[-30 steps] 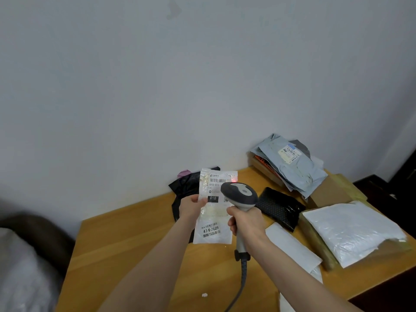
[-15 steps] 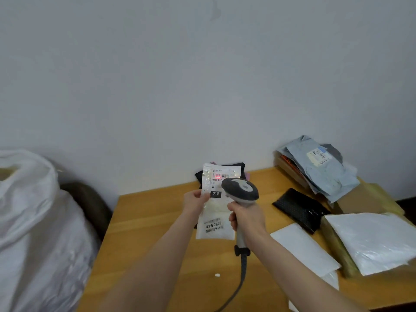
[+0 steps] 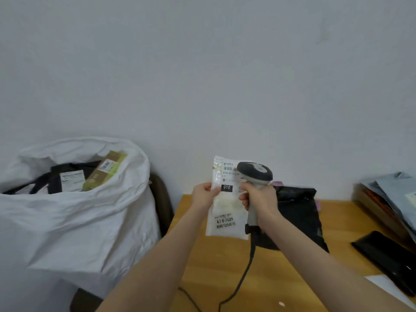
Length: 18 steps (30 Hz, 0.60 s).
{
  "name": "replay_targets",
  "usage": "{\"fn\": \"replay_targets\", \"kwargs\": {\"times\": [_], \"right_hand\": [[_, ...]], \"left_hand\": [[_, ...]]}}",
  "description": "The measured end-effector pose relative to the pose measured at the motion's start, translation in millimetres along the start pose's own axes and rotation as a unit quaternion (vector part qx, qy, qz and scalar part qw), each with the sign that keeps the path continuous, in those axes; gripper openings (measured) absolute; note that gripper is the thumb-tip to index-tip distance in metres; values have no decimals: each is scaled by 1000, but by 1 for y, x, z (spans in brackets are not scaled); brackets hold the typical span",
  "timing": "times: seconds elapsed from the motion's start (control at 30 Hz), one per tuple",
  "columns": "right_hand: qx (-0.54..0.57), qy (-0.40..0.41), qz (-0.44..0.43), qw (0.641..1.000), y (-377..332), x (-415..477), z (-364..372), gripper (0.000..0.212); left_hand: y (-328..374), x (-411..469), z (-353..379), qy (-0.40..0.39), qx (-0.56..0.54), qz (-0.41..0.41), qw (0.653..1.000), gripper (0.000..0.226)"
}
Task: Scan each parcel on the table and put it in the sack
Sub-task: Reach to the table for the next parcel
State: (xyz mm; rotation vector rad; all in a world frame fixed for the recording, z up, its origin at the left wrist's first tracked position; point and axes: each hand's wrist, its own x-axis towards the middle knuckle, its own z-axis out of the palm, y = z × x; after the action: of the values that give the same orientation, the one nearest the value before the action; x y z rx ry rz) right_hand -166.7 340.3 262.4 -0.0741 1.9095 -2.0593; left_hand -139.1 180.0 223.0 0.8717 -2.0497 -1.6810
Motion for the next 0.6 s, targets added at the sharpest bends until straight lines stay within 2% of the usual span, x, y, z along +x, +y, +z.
{"fn": "replay_targets", "kwargs": {"times": [0.1, 0.2, 0.33, 0.5, 0.6], "right_hand": [[10, -28, -13, 999, -16, 6, 77, 13], [19, -71, -20, 997, -27, 6, 167, 12], [24, -122, -22, 992, -37, 0, 274, 10], [11, -165, 10, 986, -44, -3, 360, 8], [9, -184, 28, 983, -38, -1, 391, 9]], "left_hand": [[17, 21, -75, 26, 22, 43, 999, 21], [34, 47, -162, 91, 38, 88, 991, 16], [55, 78, -276, 150, 47, 103, 982, 19], [80, 102, -390, 254, 70, 124, 957, 26], [89, 106, -445, 306, 91, 140, 937, 23]]}}
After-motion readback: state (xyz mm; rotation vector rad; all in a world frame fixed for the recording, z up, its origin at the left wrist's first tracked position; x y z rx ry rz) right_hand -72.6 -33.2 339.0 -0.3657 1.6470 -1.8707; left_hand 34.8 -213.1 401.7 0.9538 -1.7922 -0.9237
